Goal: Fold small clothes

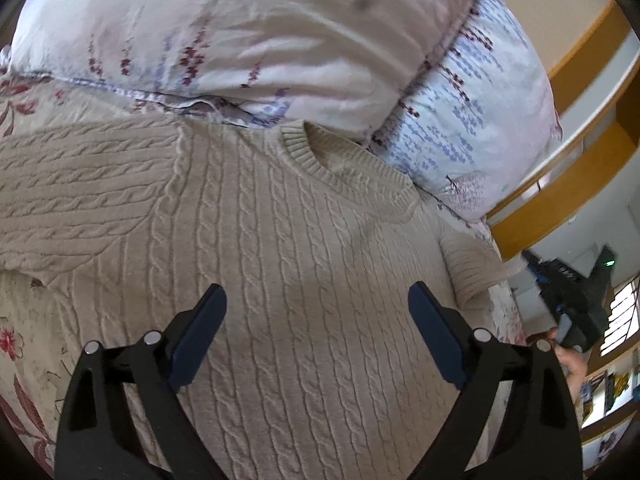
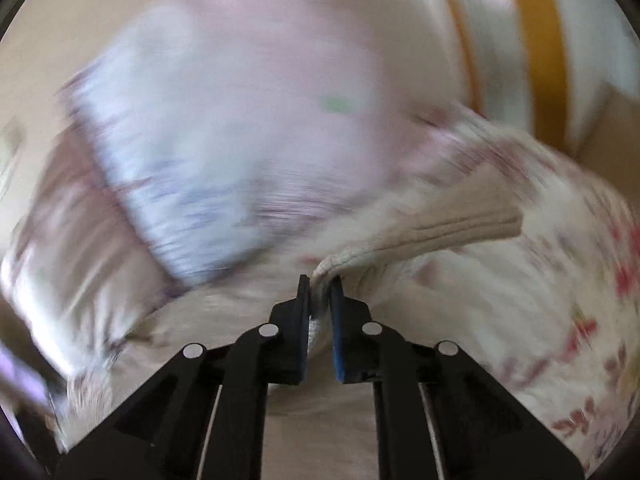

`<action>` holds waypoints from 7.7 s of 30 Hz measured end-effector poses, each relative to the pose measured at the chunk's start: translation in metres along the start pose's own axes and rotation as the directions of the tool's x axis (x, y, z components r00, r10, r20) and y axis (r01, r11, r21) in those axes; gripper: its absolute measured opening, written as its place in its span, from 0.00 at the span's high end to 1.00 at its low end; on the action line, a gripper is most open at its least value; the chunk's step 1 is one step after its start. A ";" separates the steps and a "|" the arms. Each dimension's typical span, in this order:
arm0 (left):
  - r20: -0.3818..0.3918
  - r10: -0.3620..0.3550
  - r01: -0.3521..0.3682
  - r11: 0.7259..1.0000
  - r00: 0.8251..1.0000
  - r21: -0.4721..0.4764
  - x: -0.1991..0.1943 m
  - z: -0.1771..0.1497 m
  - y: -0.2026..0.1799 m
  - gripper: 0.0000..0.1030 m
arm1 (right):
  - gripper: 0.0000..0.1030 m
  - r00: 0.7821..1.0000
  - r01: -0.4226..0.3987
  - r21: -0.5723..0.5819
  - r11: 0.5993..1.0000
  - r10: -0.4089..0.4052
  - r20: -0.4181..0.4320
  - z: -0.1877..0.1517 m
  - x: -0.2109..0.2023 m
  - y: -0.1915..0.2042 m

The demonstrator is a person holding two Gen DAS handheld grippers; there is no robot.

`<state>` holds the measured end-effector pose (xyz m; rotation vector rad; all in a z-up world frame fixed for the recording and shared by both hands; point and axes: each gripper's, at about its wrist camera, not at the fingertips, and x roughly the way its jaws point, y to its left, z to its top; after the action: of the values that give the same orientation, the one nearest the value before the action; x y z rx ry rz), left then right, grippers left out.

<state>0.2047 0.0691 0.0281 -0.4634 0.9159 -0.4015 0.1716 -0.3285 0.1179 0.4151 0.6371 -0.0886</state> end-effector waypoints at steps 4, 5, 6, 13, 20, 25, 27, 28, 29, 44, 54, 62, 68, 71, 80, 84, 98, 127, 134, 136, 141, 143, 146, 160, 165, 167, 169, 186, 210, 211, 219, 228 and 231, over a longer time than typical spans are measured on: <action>0.000 -0.040 0.040 0.997 0.999 -0.066 -0.001 0.002 0.009 0.15 | 0.90 0.974 -0.200 -0.256 0.946 0.164 -0.156 -0.034 0.026 0.098; -0.007 -0.059 0.058 0.994 0.998 -0.090 0.000 0.002 0.012 0.16 | 0.90 0.957 -0.241 -0.296 0.924 0.175 -0.233 -0.049 0.040 0.116; -0.014 -0.070 0.068 0.992 0.997 -0.108 0.001 0.002 0.013 0.16 | 0.89 0.937 -0.272 -0.330 0.904 0.171 -0.306 -0.065 0.052 0.129; -0.069 -0.136 0.119 0.971 0.988 -0.205 0.017 0.000 0.017 0.27 | 0.68 0.832 -0.352 -0.193 0.916 0.212 -0.512 -0.105 0.067 0.114; -0.079 -0.177 0.133 0.910 0.981 -0.392 0.046 0.013 0.032 0.51 | 0.56 0.877 -0.172 0.407 0.897 0.328 -0.352 -0.071 0.047 -0.031; -0.062 -0.153 0.110 0.889 0.986 -0.444 0.056 0.019 0.039 0.71 | 0.59 0.934 -0.063 0.600 0.797 0.259 -0.245 -0.072 0.046 -0.107; -0.054 -0.132 0.093 0.886 0.990 -0.454 0.059 0.021 0.041 0.78 | 0.62 0.947 -0.058 0.611 0.789 0.237 -0.216 -0.067 0.044 -0.118; -0.052 -0.126 0.089 0.885 0.991 -0.456 0.061 0.022 0.042 0.82 | 0.64 0.954 -0.056 0.600 0.798 0.220 -0.203 -0.065 0.044 -0.116; -0.049 -0.121 0.085 0.884 0.991 -0.460 0.062 0.023 0.043 0.85 | 0.66 0.960 -0.053 0.589 0.806 0.204 -0.192 -0.063 0.043 -0.114; 0.030 -0.060 0.066 0.927 0.998 -0.369 0.031 0.021 0.039 0.94 | 0.92 0.980 -0.069 0.403 0.913 0.138 -0.143 -0.053 0.008 -0.086; -0.009 -0.008 0.004 0.942 1.000 -0.337 0.031 0.020 0.053 0.92 | 0.75 0.985 0.104 0.355 0.929 -0.046 -0.168 -0.064 0.014 -0.088; 0.094 -0.065 0.093 0.936 0.994 -0.340 -0.061 -0.002 0.095 0.58 | 0.67 0.981 0.086 0.422 0.903 -0.003 -0.192 -0.066 0.007 -0.107; 0.211 0.112 -0.005 0.892 0.971 -0.452 -0.146 -0.024 0.169 0.56 | 0.35 0.985 0.113 0.378 0.919 -0.053 -0.164 -0.067 -0.024 -0.097; 0.223 0.171 -0.017 0.828 0.960 -0.561 -0.164 -0.031 0.208 0.56 | 0.35 0.986 0.077 0.351 0.933 -0.020 -0.164 -0.067 -0.029 -0.086; 0.296 0.262 0.049 0.666 0.919 -0.744 -0.186 -0.028 0.265 0.60 | 0.31 0.966 -0.071 0.221 0.973 0.123 -0.229 -0.078 -0.027 -0.031; 0.309 0.297 0.062 0.623 0.904 -0.780 -0.198 -0.024 0.279 0.71 | 0.27 0.961 -0.103 0.175 0.979 0.144 -0.237 -0.080 -0.029 -0.014; 0.338 0.307 0.093 0.604 0.889 -0.792 -0.213 -0.019 0.289 0.94 | 0.27 0.954 -0.138 0.108 0.985 0.161 -0.254 -0.081 -0.031 0.000; -0.107 -0.150 0.141 0.986 0.983 -0.091 0.068 0.010 -0.056 0.78 | 0.27 0.950 -0.135 -0.034 0.990 0.120 -0.287 -0.070 -0.025 0.006; 0.023 -0.102 0.104 0.985 0.994 -0.135 -0.009 0.003 0.010 0.64 | 0.27 0.924 -0.329 -0.402 0.854 0.203 -0.324 -0.069 -0.020 0.110; 0.046 -0.053 0.060 0.984 0.998 -0.168 -0.021 0.005 0.036 0.64 | 0.29 0.915 -0.375 -0.509 0.774 0.224 -0.335 -0.077 -0.016 0.145; 0.036 0.002 0.008 0.966 0.999 -0.258 -0.028 0.007 0.080 0.68 | 0.45 0.892 -0.440 -0.678 0.589 0.198 -0.407 -0.115 0.024 0.227; 0.024 0.000 0.007 0.961 1.000 -0.276 -0.027 0.004 0.088 0.72 | 0.48 0.894 -0.431 -0.702 0.567 0.164 -0.417 -0.126 0.038 0.241; 0.026 -0.010 0.017 0.955 1.000 -0.297 -0.028 0.003 0.096 0.76 | 0.49 0.896 -0.411 -0.709 0.572 0.110 -0.431 -0.139 0.064 0.252; 0.018 -0.019 0.023 0.957 1.000 -0.288 -0.028 0.001 0.098 0.78 | 0.94 0.922 -0.341 -0.357 0.870 0.233 -0.310 -0.082 0.055 0.183; 0.021 -0.045 0.049 0.961 0.999 -0.271 -0.030 0.000 0.093 0.65 | 0.94 0.958 -0.255 -0.038 0.966 0.247 -0.145 -0.049 0.014 0.089; 0.021 -0.044 0.048 0.969 0.999 -0.242 -0.030 -0.001 0.087 0.59 | 0.95 0.968 -0.209 0.115 0.971 0.222 -0.119 -0.049 0.006 0.045; 0.016 -0.049 0.051 0.972 0.999 -0.229 -0.029 -0.002 0.084 0.57 | 0.95 0.971 -0.142 0.225 0.964 0.179 -0.157 -0.056 0.011 0.008; 0.004 -0.049 0.049 0.977 0.999 -0.210 -0.027 -0.001 0.083 0.54 | 0.62 0.923 -0.056 0.450 0.892 0.218 -0.317 -0.051 0.074 -0.040; -0.018 -0.055 0.051 0.981 0.998 -0.189 -0.035 -0.011 0.081 0.53 | 0.92 0.952 0.014 0.322 0.947 0.086 -0.294 -0.068 0.047 -0.042; -0.017 -0.057 0.053 0.982 0.998 -0.180 -0.039 -0.014 0.080 0.53 | 0.90 0.951 0.012 0.299 0.954 0.081 -0.299 -0.066 0.043 -0.040; -0.024 -0.086 0.083 0.989 0.996 -0.123 -0.099 -0.058 0.088 0.44 | 0.33 0.948 -0.132 0.170 0.977 0.174 -0.266 -0.072 -0.039 -0.061; -0.061 -0.100 0.090 0.985 0.993 -0.149 -0.138 -0.128 0.098 0.45 | 0.45 0.903 -0.155 0.225 0.962 0.231 -0.362 -0.130 -0.094 -0.118; -0.065 -0.142 0.131 0.980 0.988 -0.151 -0.142 -0.145 0.090 0.46 | 0.56 0.877 -0.168 0.246 0.955 0.259 -0.404 -0.151 -0.097 -0.122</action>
<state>0.0189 0.1870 -0.0036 -0.6517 0.9938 -0.4815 -0.0154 -0.3839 0.0236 0.7139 1.0225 0.1590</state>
